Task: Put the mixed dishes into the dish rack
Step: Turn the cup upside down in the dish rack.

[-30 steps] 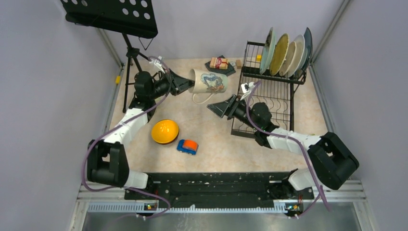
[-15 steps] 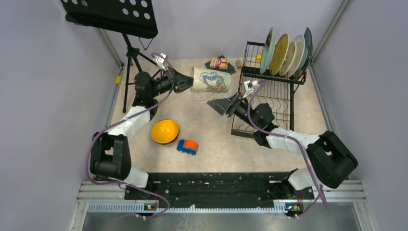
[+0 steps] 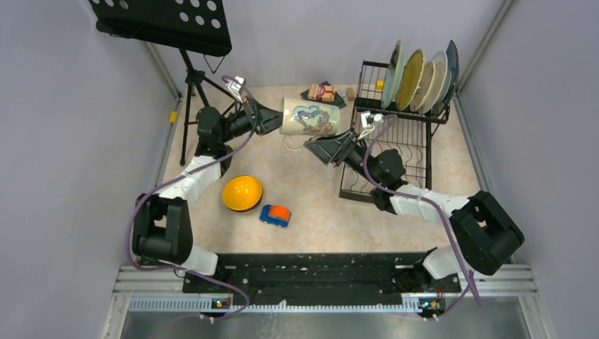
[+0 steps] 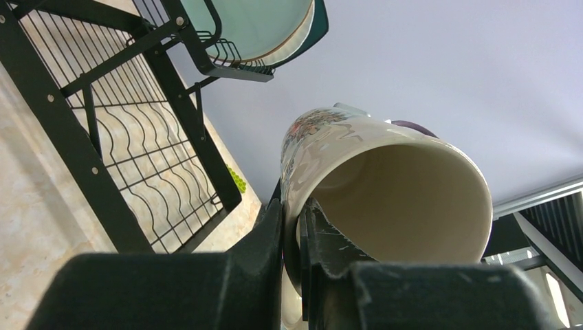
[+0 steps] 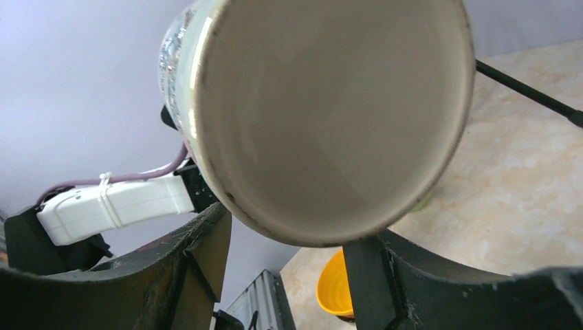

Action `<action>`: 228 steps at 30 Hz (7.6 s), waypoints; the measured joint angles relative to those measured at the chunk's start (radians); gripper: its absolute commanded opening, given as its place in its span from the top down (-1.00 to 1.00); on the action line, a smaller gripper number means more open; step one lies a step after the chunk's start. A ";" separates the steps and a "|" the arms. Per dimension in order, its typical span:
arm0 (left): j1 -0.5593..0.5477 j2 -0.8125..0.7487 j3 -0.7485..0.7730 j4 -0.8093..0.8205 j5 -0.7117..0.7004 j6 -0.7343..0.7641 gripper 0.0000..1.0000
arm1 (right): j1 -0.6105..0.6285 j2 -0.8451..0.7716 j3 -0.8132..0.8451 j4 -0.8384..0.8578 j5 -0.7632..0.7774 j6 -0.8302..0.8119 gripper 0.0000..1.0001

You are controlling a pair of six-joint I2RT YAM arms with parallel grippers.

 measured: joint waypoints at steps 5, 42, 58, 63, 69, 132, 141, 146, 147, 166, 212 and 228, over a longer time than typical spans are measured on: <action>-0.006 0.002 0.000 0.000 0.001 0.000 1.00 | -0.004 0.019 0.013 0.048 -0.010 0.012 -0.08; -0.017 0.056 0.013 0.051 0.057 -0.041 1.00 | -0.202 -0.107 0.014 -0.134 -0.328 0.003 -0.80; -0.021 0.044 0.067 -0.081 0.105 0.056 1.00 | -0.265 0.001 0.112 -0.052 -0.475 0.086 -0.83; -0.023 0.044 0.070 -0.085 0.110 0.063 1.00 | -0.268 0.001 0.112 -0.042 -0.470 0.087 -0.77; -0.023 0.044 0.070 -0.084 0.116 0.063 1.00 | -0.272 0.001 0.112 -0.034 -0.483 0.090 -0.78; -0.026 0.048 0.071 -0.023 0.121 0.034 0.54 | -0.289 0.037 0.153 0.071 -0.528 0.180 0.55; -0.059 0.046 0.090 -0.216 0.081 0.193 0.13 | -0.288 -0.032 0.103 -0.093 -0.513 0.111 0.80; -0.078 0.046 0.092 -0.318 0.056 0.278 -0.01 | -0.288 -0.079 0.076 -0.200 -0.490 0.072 0.89; -0.084 0.046 0.095 -0.351 0.045 0.301 -0.04 | -0.288 -0.086 0.071 -0.219 -0.483 0.064 0.90; -0.150 0.133 0.163 -0.618 -0.144 0.532 -0.29 | -0.287 -0.312 0.040 -0.822 -0.257 -0.150 1.00; -0.327 0.148 0.270 -0.858 -0.560 0.774 -0.92 | -0.294 -0.122 0.592 -1.866 0.395 -0.637 1.00; -0.327 0.112 0.260 -0.879 -0.578 0.797 -0.97 | -0.277 -0.027 0.602 -1.879 0.481 -0.758 0.82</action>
